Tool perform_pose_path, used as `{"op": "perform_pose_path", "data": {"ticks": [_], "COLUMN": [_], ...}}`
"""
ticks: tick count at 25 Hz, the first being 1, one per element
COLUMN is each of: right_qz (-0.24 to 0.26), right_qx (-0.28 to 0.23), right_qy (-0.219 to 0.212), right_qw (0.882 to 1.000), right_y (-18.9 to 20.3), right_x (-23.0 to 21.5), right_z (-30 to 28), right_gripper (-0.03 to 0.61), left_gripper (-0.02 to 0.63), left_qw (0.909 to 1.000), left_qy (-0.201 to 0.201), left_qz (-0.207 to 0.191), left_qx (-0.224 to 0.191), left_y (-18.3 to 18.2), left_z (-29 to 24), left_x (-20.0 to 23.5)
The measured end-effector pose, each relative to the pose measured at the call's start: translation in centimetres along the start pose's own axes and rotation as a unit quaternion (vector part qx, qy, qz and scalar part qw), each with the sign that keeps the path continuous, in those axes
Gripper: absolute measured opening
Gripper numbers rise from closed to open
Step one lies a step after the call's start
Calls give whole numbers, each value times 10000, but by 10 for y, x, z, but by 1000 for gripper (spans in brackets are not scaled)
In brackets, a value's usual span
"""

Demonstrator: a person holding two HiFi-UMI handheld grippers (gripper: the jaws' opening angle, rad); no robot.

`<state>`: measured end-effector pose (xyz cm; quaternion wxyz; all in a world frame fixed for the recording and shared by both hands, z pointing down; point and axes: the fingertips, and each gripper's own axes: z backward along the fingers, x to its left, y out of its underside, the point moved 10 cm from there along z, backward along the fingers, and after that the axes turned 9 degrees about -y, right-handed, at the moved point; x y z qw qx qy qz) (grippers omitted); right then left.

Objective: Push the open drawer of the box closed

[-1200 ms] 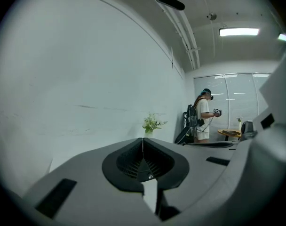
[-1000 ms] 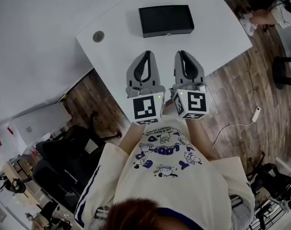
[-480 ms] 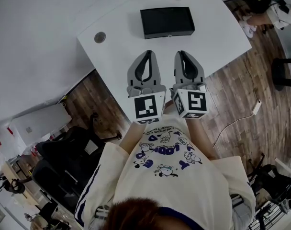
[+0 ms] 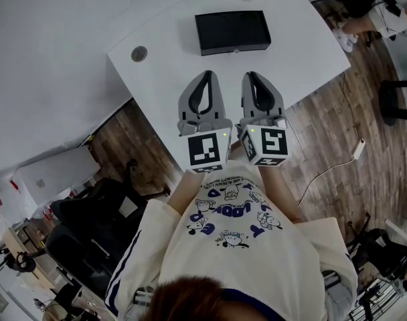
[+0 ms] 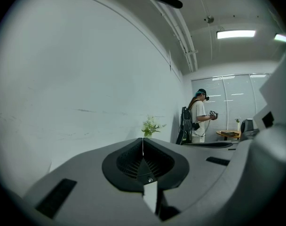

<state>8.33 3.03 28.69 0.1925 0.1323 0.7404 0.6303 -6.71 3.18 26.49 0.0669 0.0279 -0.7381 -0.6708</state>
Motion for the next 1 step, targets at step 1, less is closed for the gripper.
{"op": "perform_pose_path", "data": {"ticks": [1], "right_qz": [-1], "right_qx": [-2], "right_qy": [-3], "right_qw": [10000], "right_y": [1], "right_x": [0], "right_z": [0], "right_gripper": [43], "left_gripper": [15], "left_qw": [10000], "left_qy": [-2], "left_qz": [5], "left_qx": [-1], "left_y": [1], "left_z": [0], "left_x": [0]}}
